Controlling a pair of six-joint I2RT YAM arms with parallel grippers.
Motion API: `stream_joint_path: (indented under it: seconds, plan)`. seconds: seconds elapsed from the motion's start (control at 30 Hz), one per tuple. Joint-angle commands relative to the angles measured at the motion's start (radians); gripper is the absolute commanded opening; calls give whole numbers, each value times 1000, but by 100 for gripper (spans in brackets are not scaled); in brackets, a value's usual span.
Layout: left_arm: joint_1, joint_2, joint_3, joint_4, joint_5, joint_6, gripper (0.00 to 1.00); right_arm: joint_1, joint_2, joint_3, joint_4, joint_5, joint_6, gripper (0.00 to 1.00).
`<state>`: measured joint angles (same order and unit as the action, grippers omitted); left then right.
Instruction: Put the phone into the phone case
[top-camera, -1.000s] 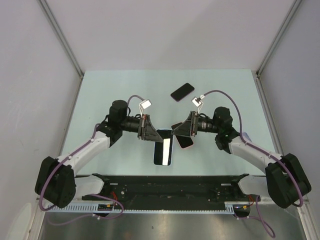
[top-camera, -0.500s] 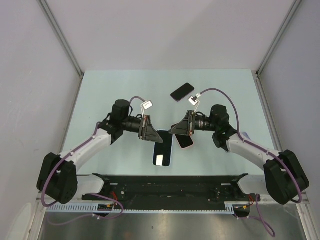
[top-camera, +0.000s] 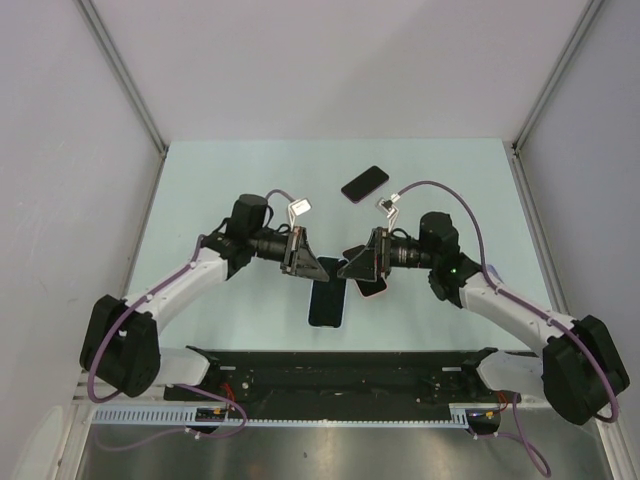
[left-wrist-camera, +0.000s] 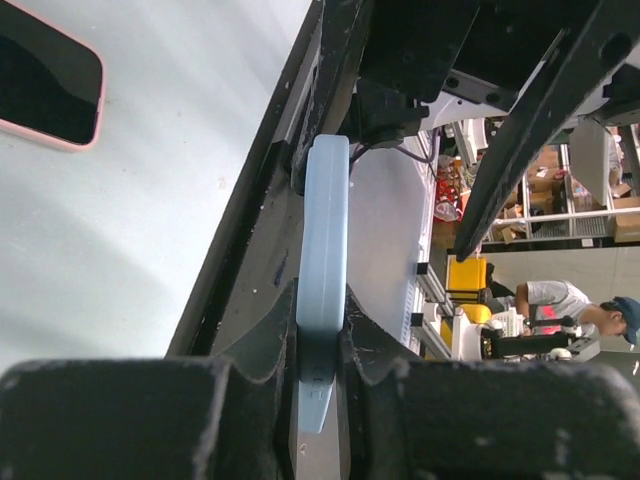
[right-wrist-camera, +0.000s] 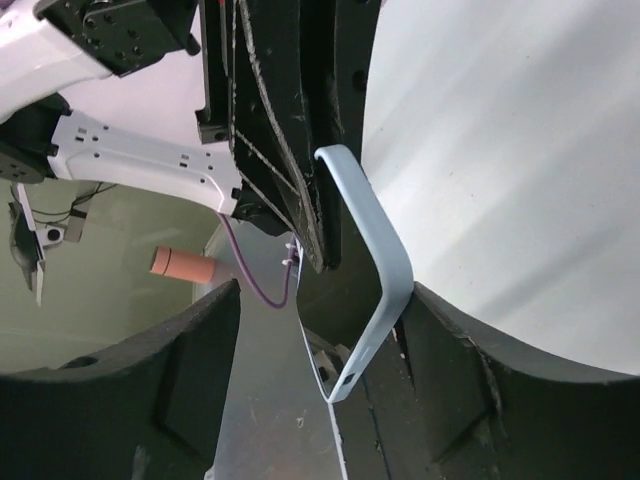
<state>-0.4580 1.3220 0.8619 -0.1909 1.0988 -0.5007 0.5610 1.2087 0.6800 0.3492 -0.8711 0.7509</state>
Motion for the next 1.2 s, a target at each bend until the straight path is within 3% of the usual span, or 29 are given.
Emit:
stream_joint_path:
  seconds: [0.0, 0.27, 0.4, 0.5, 0.53, 0.63, 0.83, 0.9, 0.93, 1.0, 1.17]
  plan:
    - [1, -46, 45, 128, -4, -91, 0, 46, -73, -42, -9, -35, -42, 71]
    - [2, -87, 2, 292, -86, -237, 0, 94, -51, -143, 152, -37, 31, 67]
    - [5, -84, -6, 300, -106, -256, 0, 96, -74, -212, 220, -28, 64, 58]
    - [8, -78, -15, 330, -112, -280, 0, 94, -77, -230, 249, -22, 85, 42]
    - [9, -73, -18, 334, -114, -280, 0, 94, -75, -234, 263, -19, 105, 23]
    - [10, -61, -20, 324, -131, -257, 0, 89, -66, -241, 290, -5, 123, 0]
    - [12, -37, -17, 261, -162, -216, 0, 71, -44, -241, 290, 20, 149, 0]
    - [12, -37, -23, 292, -162, -252, 0, 70, -37, -241, 313, 20, 163, 10]
    - [12, -40, -33, 313, -159, -275, 0, 71, -34, -241, 323, 24, 171, 24]
    - [12, -50, -47, 401, -142, -346, 0, 77, -18, -241, 365, 26, 200, 44]
    - [12, -81, -58, 438, -177, -381, 0, 92, 35, -240, 512, 18, 268, 51]
